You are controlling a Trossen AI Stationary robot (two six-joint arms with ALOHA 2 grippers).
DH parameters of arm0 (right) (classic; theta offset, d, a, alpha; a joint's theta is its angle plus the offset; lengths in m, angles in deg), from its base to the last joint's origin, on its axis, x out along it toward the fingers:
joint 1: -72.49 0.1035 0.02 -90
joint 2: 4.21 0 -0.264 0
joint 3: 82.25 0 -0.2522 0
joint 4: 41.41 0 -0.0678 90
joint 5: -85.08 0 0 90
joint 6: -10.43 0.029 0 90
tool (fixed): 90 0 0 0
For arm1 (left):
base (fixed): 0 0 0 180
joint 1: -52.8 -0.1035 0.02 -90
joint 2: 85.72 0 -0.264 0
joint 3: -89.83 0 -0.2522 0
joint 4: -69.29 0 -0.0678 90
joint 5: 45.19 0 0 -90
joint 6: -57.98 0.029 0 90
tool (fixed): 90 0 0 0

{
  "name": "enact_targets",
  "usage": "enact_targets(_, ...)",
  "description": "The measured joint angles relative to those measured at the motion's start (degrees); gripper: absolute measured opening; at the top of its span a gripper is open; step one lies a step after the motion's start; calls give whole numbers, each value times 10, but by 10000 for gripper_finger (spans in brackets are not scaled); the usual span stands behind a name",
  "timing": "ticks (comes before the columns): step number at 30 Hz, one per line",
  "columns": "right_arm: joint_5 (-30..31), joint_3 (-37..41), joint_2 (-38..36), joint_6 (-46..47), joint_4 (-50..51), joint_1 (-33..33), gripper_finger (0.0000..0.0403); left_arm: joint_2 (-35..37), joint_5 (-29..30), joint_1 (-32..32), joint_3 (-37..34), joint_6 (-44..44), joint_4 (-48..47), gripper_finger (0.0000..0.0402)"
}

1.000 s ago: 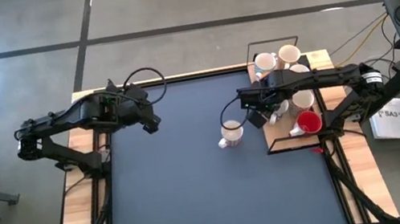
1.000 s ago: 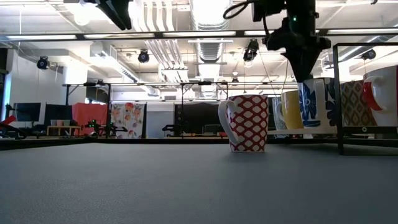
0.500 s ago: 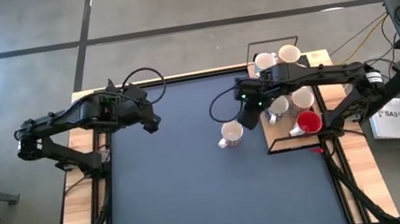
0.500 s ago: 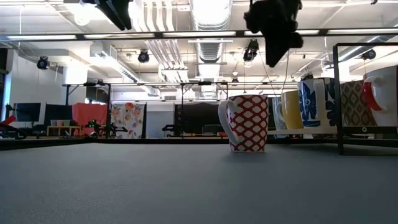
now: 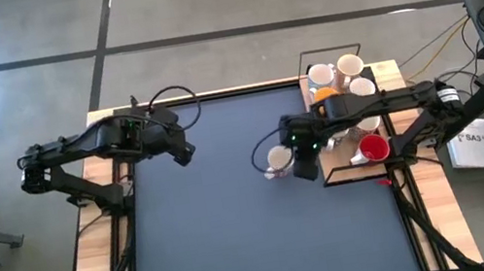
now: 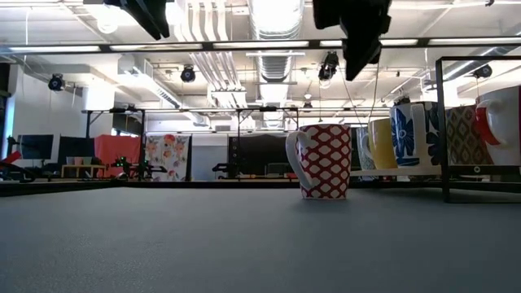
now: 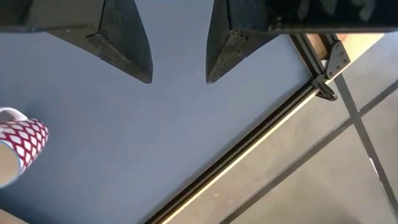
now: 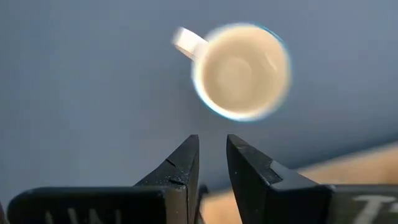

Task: Place coffee mugs
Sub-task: Put the red and white cup on the shelf aligned with the red cup

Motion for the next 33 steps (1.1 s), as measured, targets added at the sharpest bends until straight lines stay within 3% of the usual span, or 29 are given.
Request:
enact_targets(6,2,0,40,9,-77,49,74,0,-1,20,0,6,-10,132)
enact_targets(12,21,0,88,77,-133,57,75,0,-1,41,0,9,-42,132)
enact_targets(20,54,0,131,62,-128,58,84,12,-1,79,-1,49,-55,132)
enact_targets(28,121,0,120,67,-125,58,81,46,0,92,-1,49,-55,132)
enact_targets(33,112,0,128,60,-115,57,88,65,1,92,-1,47,-55,132)
